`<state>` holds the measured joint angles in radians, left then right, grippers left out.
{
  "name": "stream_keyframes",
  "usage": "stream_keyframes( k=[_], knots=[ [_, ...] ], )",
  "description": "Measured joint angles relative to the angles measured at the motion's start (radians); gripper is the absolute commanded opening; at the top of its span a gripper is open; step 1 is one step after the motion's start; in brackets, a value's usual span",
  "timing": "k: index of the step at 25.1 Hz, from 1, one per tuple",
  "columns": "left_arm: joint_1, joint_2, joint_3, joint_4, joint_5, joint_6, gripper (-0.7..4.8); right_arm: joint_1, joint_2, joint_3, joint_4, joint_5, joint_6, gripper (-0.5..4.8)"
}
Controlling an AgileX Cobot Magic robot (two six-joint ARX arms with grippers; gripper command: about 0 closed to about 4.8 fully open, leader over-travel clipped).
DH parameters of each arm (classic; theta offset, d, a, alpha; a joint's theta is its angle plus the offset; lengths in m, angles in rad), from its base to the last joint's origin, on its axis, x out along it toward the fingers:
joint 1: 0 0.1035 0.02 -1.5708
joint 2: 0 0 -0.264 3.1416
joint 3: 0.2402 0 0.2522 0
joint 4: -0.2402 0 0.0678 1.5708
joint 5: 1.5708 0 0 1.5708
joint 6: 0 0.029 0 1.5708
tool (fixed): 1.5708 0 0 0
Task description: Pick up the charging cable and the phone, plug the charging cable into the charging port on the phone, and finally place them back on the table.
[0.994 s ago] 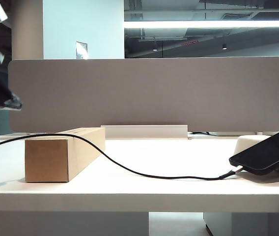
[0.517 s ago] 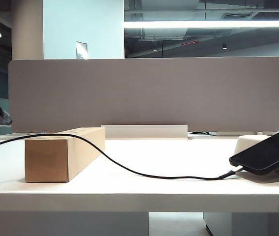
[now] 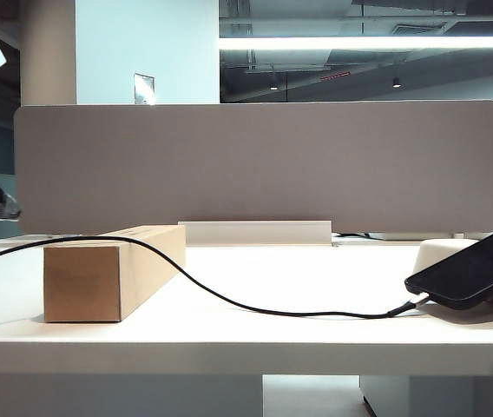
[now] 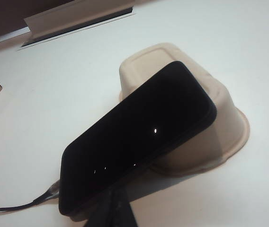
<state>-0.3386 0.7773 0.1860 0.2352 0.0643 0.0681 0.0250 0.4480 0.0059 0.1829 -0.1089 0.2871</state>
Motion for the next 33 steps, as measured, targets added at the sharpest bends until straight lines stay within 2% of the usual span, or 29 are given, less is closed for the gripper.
stream_keyframes(
  k=[3,13,17,21,29,33],
  knots=[
    [0.043,-0.046,-0.019,-0.005,-0.050,0.008,-0.06,0.000,0.000,0.000,-0.002,0.000,0.000,-0.01],
    [0.267,-0.420,-0.182,-0.015,-0.049,-0.013,-0.06,0.000,0.000,0.000,-0.002,0.000,0.000,-0.01],
    [0.319,-0.518,-0.181,-0.071,-0.021,-0.017,-0.06,0.000,0.000,0.000,-0.004,0.001,0.000,-0.01],
    [0.383,-0.651,-0.182,-0.203,0.000,-0.018,-0.06,0.000,0.000,0.000,-0.010,0.001,0.000,-0.01],
    [0.398,-0.777,-0.182,-0.303,0.000,-0.016,-0.06,0.000,0.000,0.000,-0.010,0.000,0.000,-0.01],
    [0.398,-0.773,-0.182,-0.313,0.000,-0.016,-0.06,0.000,0.000,0.000,-0.011,0.001,0.000,-0.01]
  ],
)
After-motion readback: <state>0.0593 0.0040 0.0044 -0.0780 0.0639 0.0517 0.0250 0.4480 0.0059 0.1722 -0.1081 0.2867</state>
